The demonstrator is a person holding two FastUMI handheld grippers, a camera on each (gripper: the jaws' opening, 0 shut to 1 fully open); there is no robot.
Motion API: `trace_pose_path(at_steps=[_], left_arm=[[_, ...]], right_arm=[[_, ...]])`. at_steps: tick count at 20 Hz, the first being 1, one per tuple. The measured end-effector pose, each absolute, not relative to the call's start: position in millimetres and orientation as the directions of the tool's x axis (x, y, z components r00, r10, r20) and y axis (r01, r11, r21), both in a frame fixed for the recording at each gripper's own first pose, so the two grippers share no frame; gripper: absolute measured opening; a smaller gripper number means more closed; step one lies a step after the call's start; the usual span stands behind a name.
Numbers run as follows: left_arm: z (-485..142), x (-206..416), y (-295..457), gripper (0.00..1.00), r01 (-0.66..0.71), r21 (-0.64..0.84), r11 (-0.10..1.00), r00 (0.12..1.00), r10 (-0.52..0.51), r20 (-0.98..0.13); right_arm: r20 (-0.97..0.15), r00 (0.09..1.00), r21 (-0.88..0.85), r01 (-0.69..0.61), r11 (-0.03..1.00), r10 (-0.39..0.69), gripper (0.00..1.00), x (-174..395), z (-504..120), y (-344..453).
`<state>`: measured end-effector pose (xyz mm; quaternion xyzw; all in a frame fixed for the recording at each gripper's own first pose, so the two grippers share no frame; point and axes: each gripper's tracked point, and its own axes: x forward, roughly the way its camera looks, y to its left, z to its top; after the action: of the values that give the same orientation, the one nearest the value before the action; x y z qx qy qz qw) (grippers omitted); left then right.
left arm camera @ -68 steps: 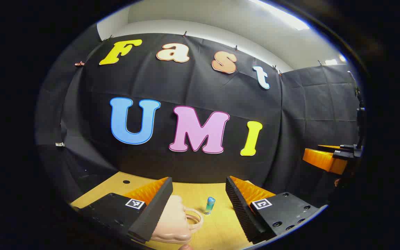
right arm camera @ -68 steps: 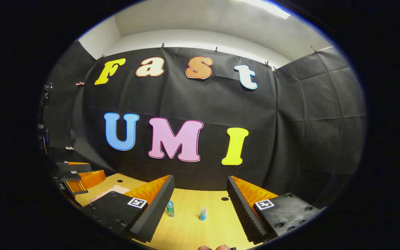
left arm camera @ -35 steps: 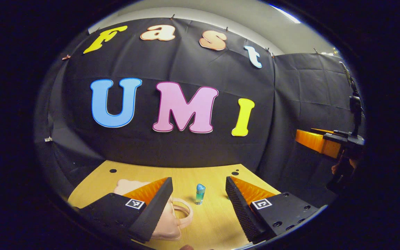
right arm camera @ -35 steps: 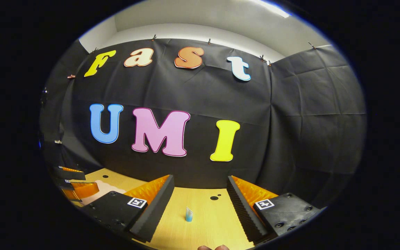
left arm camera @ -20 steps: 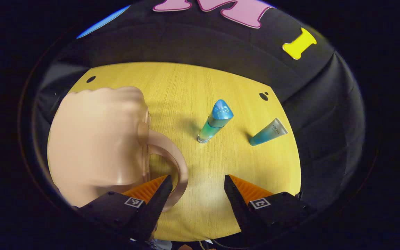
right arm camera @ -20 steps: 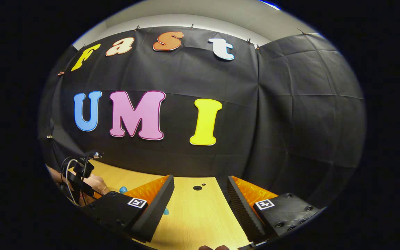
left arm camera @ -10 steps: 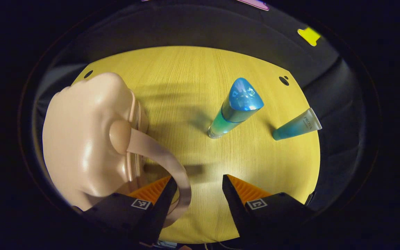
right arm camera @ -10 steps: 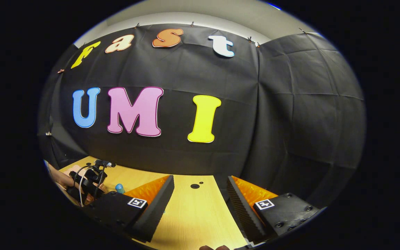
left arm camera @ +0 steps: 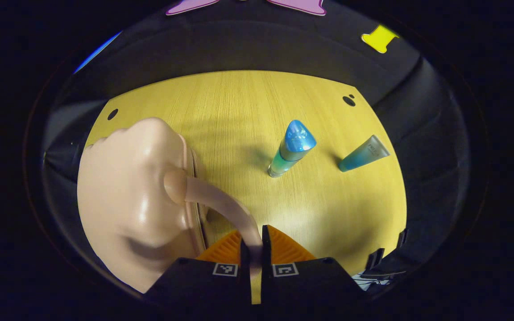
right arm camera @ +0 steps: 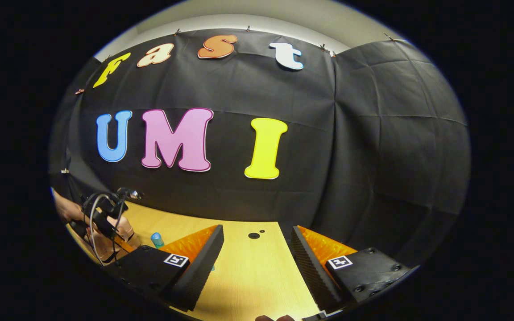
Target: First open the suitcase, pack the skin care products into it, and then close the suitcase.
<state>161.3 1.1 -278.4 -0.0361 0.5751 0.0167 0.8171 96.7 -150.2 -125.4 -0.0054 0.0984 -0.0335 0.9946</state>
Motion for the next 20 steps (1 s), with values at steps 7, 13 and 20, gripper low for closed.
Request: trace_pose_path(at_steps=[7, 13, 20], left_arm=[[-125, 128, 82, 0.13, -0.117, -0.071, 0.991, 0.483, -0.005, -0.875], [-39, 93, 238, 0.12, -0.241, -0.086, 0.967, 0.605, 0.081, -0.792], [-84, 51, 451, 0.11, -0.407, -0.053, 0.912, 0.582, 0.214, -0.784]], right_arm=[[-0.176, 0.981, -0.021, -0.083, 0.996, 0.079, 0.96, 120, -123, -105], [-0.156, 0.983, -0.010, -0.098, 0.995, 0.095, 0.96, 133, -105, -43], [-0.175, 0.983, 0.014, -0.059, 0.998, 0.060, 0.97, 140, -91, 40]])
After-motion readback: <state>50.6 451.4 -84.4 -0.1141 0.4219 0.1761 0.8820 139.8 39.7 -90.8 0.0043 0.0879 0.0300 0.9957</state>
